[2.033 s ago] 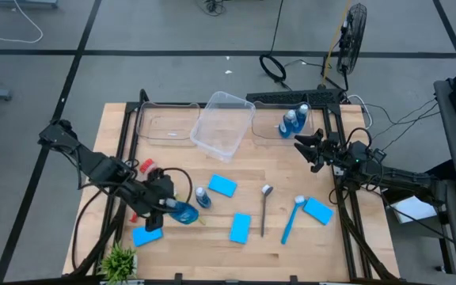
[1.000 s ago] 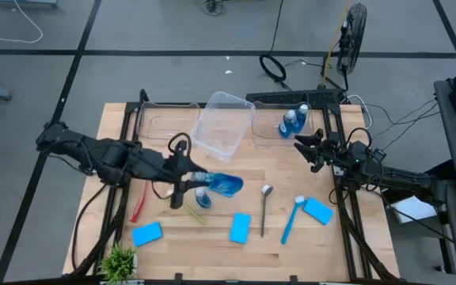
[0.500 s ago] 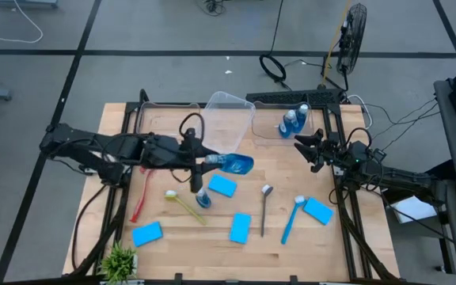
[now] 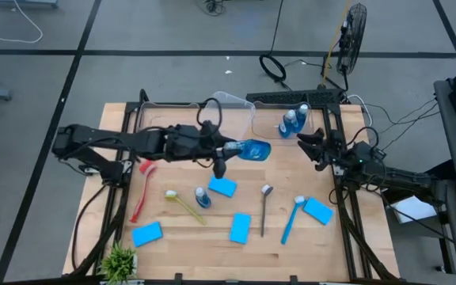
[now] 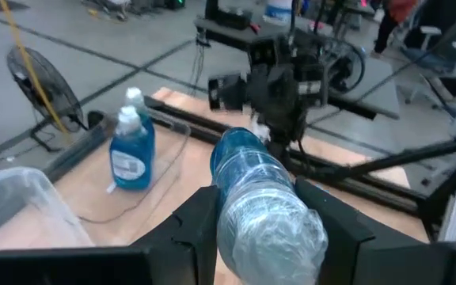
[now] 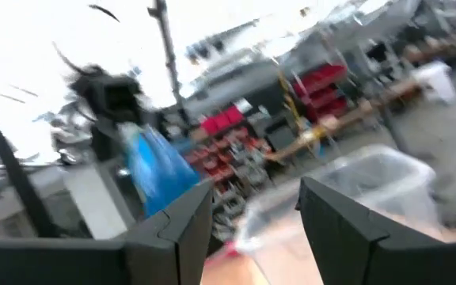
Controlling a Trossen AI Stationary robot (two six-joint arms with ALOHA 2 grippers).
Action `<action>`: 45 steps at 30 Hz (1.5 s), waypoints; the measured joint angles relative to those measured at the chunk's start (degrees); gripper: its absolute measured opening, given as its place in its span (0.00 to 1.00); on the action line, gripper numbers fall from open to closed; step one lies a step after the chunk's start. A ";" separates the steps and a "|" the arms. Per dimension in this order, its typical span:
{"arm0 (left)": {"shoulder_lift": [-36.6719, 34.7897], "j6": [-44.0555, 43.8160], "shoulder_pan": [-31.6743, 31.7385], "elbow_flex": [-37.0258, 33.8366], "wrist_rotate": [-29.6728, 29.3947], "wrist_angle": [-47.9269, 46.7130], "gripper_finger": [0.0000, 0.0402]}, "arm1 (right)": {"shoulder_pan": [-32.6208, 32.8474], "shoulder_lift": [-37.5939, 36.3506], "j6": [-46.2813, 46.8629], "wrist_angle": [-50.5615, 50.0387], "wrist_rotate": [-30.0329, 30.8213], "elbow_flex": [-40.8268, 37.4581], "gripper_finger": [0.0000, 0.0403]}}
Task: Pick & Place Kitchen Sink Supplies
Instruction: Put the blue dish soap into the right transparent bin
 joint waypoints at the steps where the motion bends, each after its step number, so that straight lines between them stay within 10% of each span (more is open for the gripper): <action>1: 0.95 0.26 0.18 0.76 0.57 0.03 0.35 | 0.00 0.01 -0.55 0.75 -0.60 0.36 0.44; 20: 14.85 17.88 0.22 17.02 3.95 -12.20 0.35 | 0.02 13.55 -21.15 -30.13 -10.60 27.03 0.44; 45: 16.53 18.89 1.25 16.94 3.84 -16.31 0.35 | 1.67 29.74 -23.07 -24.71 -19.53 31.91 0.64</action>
